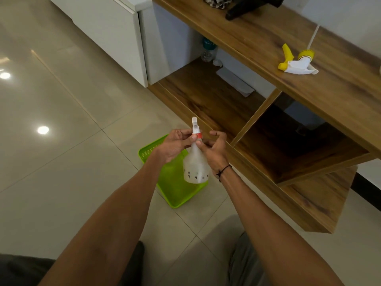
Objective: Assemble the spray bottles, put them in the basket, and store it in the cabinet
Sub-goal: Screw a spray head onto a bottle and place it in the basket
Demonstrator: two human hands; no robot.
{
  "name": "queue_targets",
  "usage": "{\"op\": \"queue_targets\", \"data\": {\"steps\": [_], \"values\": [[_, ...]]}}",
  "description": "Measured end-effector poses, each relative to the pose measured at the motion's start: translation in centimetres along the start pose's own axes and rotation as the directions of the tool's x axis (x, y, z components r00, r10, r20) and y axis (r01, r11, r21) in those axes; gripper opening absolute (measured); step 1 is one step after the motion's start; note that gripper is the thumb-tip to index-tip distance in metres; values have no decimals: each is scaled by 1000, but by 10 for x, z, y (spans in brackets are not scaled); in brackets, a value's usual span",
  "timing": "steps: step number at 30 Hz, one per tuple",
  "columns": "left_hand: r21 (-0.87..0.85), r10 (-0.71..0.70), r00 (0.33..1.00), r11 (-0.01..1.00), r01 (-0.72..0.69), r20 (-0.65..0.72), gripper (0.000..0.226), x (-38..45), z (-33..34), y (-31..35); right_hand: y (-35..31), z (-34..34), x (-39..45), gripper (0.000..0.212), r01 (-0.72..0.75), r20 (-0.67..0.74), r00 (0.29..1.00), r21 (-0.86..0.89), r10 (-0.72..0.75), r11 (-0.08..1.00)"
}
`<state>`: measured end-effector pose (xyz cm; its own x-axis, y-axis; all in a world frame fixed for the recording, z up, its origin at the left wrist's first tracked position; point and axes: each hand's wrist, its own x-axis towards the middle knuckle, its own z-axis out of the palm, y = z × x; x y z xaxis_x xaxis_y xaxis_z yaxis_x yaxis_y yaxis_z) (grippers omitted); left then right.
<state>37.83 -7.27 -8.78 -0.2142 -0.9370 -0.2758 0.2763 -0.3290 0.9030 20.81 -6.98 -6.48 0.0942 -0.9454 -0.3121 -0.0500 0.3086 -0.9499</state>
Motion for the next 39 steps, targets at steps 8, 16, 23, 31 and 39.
{"op": "queue_targets", "data": {"steps": [8,16,23,31,39], "values": [[6,16,992,1000,-15,-124,27,-8,-14,-20,21,22,1,63,42,-31,999,-70,-44,997],[119,-1,987,993,20,-160,26,-28,-26,-43,54,39,-9,67,57,-96,991,-294,-89,954],[271,-101,989,954,126,-105,36,-44,-41,-46,81,46,-17,48,178,-11,977,-512,-213,840],[378,-135,989,914,150,-67,35,-44,-38,-40,106,48,-37,75,190,-32,958,-676,-286,712],[405,-66,988,906,118,-139,35,-51,-47,-49,129,60,-69,112,2,-30,995,-948,-97,318]]}}
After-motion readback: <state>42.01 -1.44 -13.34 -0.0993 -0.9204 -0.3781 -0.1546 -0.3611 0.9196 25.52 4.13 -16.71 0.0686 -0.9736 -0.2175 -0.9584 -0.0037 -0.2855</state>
